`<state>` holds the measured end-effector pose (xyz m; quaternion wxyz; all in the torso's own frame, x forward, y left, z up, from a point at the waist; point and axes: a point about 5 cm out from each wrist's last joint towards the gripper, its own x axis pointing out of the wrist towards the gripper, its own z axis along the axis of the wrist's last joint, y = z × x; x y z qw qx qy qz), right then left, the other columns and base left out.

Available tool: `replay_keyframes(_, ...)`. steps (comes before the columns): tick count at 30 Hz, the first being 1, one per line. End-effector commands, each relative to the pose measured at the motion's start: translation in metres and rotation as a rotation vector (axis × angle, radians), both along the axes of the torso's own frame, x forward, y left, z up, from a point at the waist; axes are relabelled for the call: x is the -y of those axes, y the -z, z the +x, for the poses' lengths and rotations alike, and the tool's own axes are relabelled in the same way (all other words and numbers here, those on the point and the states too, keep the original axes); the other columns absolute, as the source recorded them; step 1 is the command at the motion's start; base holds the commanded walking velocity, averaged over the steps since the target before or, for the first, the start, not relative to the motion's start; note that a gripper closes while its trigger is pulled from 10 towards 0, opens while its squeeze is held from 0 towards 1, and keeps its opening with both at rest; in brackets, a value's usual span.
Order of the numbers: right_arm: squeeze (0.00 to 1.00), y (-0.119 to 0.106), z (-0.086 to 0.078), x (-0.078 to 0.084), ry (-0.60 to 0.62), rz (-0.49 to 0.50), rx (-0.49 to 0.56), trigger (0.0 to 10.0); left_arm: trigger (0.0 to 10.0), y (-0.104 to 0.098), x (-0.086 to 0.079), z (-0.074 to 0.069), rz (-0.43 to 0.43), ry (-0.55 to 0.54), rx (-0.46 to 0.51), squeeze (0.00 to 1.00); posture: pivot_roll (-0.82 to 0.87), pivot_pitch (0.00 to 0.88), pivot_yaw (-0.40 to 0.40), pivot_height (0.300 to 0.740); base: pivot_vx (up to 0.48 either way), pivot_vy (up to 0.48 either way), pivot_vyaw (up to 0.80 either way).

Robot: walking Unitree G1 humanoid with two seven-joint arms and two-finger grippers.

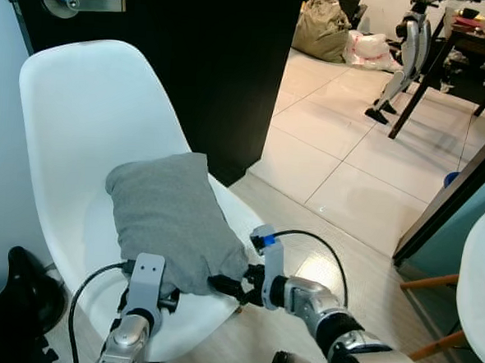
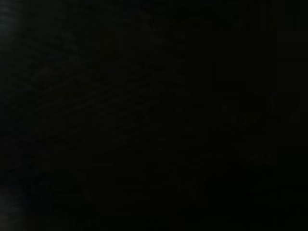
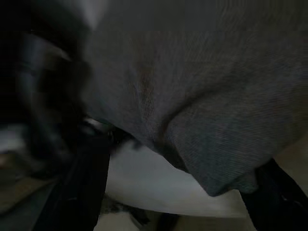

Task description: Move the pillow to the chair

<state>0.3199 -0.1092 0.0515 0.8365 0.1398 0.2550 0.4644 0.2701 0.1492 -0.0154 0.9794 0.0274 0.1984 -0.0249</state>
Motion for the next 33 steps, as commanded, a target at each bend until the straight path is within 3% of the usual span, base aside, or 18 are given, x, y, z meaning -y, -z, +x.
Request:
replay_keyframes(1, 1.0, -0.011, 0.002, -0.002, -0.048, 0.087, 0.028, 10.0, 10.0, -0.002, 0.004, 0.002, 0.006, 0.024, 0.016, 0.0, 0.21, 0.0, -0.122, 0.555, 0.0, 0.0, 0.0)
replay_keyframes(5, 1.0, -0.03, 0.005, 0.009, -0.108, 0.213, 0.058, 10.0, 10.0, -0.004, -0.001, 0.002, 0.018, 0.016, 0.037, 0.0, 0.21, 0.0, -0.123, 0.555, 0.0, 0.0, 0.0)
replay_keyframes(6, 0.53, -0.038, 0.005, 0.014, -0.13, 0.271, 0.065, 10.0, 10.0, -0.007, -0.008, 0.002, 0.027, 0.024, 0.06, 0.0, 0.21, 0.0, -0.124, 0.555, 0.0, 0.0, 0.0)
replay_keyframes(7, 0.53, -0.038, 0.005, 0.014, -0.13, 0.271, 0.065, 10.0, 10.0, -0.007, -0.008, 0.002, 0.027, 0.024, 0.06, 0.0, 0.21, 0.0, -0.124, 0.555, 0.0, 0.0, 0.0)
replay_keyframes(8, 0.0, -0.04, 0.005, 0.016, -0.137, 0.293, 0.062, 10.0, 10.0, -0.009, -0.016, 0.001, 0.057, 0.058, 0.07, 0.0, 0.21, 0.0, -0.126, 0.555, 0.0, 0.0, 0.0)
replay_keyframes(10, 0.0, -0.04, 0.005, 0.017, -0.139, 0.307, 0.059, 10.0, 10.0, -0.009, -0.023, 0.0, 0.094, 0.085, 0.063, 0.0, 0.21, 0.0, -0.128, 0.555, 0.0, 0.0, 0.0)
replay_keyframes(14, 0.0, -0.042, 0.006, 0.021, -0.107, 0.347, 0.062, 10.0, 10.0, -0.009, -0.066, -0.01, 0.257, 0.114, 0.0, 0.0, 0.23, 0.0, -0.131, 0.555, 0.0, 0.0, 0.0)
replay_keyframes(15, 0.0, -0.042, 0.006, 0.021, -0.107, 0.347, 0.062, 10.0, 10.0, -0.009, -0.066, -0.01, 0.257, 0.114, 0.0, 0.0, 0.23, 0.0, -0.131, 0.555, 0.0, 0.0, 0.0)
replay_keyframes(18, 0.0, -0.042, 0.002, 0.019, -0.124, 0.383, 0.038, 10.0, 10.0, -0.019, -0.11, -0.017, 0.388, 0.028, -0.025, 0.0, 0.24, 0.0, -0.133, 0.555, 0.0, 0.0, 0.0)
replay_keyframes(19, 0.0, -0.042, 0.002, 0.019, -0.124, 0.383, 0.038, 10.0, 10.0, -0.019, -0.11, -0.017, 0.388, 0.028, -0.025, 0.0, 0.24, 0.0, -0.133, 0.555, 0.0, 0.0, 0.0)
replay_keyframes(20, 0.0, -0.039, 0.002, 0.018, -0.108, 0.368, 0.035, 10.0, 10.0, -0.026, -0.129, -0.02, 0.442, -0.013, -0.035, 0.0, 0.25, 0.0, -0.135, 0.555, 0.0, 0.0, 0.0)
replay_keyframes(21, 0.0, -0.038, 0.003, 0.018, -0.086, 0.367, 0.031, 10.0, 10.0, -0.029, -0.134, -0.02, 0.465, -0.02, -0.035, 0.0, 0.25, 0.0, -0.136, 0.555, 0.0, 0.0, 0.0)
replay_keyframes(25, 0.0, -0.038, 0.013, 0.017, 0.042, 0.342, 0.059, 10.0, 10.0, -0.037, -0.136, -0.017, 0.48, -0.024, -0.018, 0.0, 0.25, 0.0, -0.141, 0.555, 0.0, 0.0, 0.0)
replay_keyframes(27, 0.0, -0.037, 0.018, 0.015, 0.124, 0.311, 0.063, 10.0, 10.0, -0.042, -0.125, -0.011, 0.392, -0.034, 0.024, 0.0, 0.25, 0.0, -0.14, 0.555, 0.0, 0.0, 0.0)
replay_keyframes(28, 0.0, -0.037, 0.02, 0.013, 0.143, 0.304, 0.067, 10.0, 10.0, -0.045, -0.117, -0.006, 0.288, -0.054, 0.058, 0.0, 0.25, 0.0, -0.14, 0.555, 0.0, 0.0, 0.0)
replay_keyframes(29, 0.0, -0.037, 0.02, 0.013, 0.143, 0.304, 0.067, 10.0, 10.0, -0.045, -0.117, -0.006, 0.288, -0.054, 0.058, 0.0, 0.25, 0.0, -0.14, 0.555, 0.0, 0.0, 0.0)
replay_keyframes(31, 0.0, -0.039, 0.019, 0.008, 0.118, 0.319, 0.069, 10.0, 10.0, -0.049, -0.11, -0.002, 0.165, -0.078, 0.083, 0.0, 0.25, 0.0, -0.141, 0.555, 0.0, 0.0, 0.0)
replay_keyframes(33, 0.0, -0.038, 0.018, 0.006, 0.108, 0.318, 0.069, 10.0, 10.0, -0.05, -0.113, -0.004, 0.206, -0.081, 0.048, 0.0, 0.25, 0.0, -0.142, 0.555, 0.0, 0.0, 0.0)
